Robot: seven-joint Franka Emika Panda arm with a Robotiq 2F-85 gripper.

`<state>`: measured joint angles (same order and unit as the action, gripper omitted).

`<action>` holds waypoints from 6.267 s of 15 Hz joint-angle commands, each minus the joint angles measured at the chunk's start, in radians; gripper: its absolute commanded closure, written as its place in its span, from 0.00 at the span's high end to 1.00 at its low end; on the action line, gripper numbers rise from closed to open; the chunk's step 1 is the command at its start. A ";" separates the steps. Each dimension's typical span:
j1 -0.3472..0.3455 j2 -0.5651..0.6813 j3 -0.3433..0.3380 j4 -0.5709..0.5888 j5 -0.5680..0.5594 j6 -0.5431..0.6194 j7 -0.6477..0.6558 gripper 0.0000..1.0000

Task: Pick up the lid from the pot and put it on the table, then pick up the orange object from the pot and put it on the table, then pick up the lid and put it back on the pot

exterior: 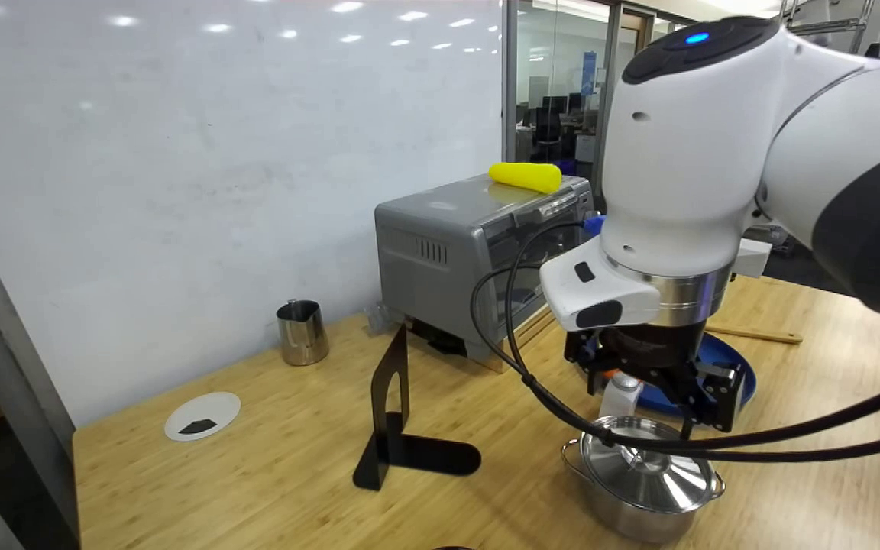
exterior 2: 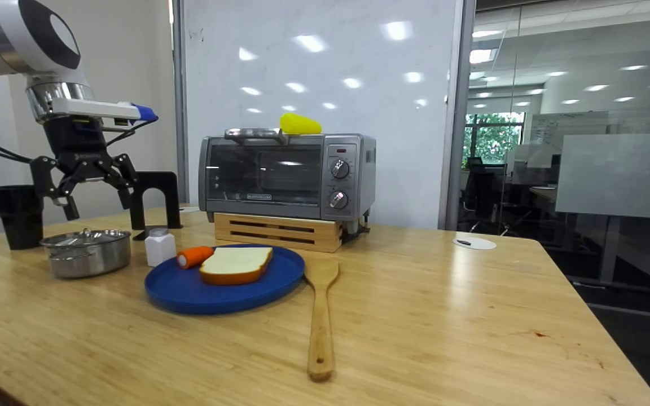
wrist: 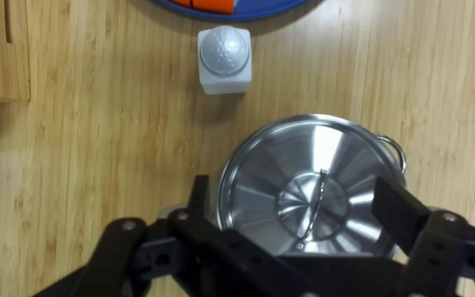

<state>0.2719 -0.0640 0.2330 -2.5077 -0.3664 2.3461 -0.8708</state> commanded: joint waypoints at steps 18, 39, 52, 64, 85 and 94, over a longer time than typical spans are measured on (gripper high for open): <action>-0.006 0.045 0.004 -0.040 0.156 0.088 0.094 0.58; -0.020 -0.209 -0.044 -0.006 0.176 -0.130 0.163 0.01; -0.365 -0.188 -0.496 0.153 0.167 -0.205 0.191 0.01; -0.515 0.173 -0.570 0.389 0.373 -0.100 0.445 0.01; -0.637 0.530 -0.479 0.542 0.452 -0.103 0.576 0.01; -0.616 0.501 -0.469 0.530 0.423 -0.110 0.588 0.41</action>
<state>-0.3388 0.4544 -0.2593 -1.9810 0.0776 2.2412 -0.2988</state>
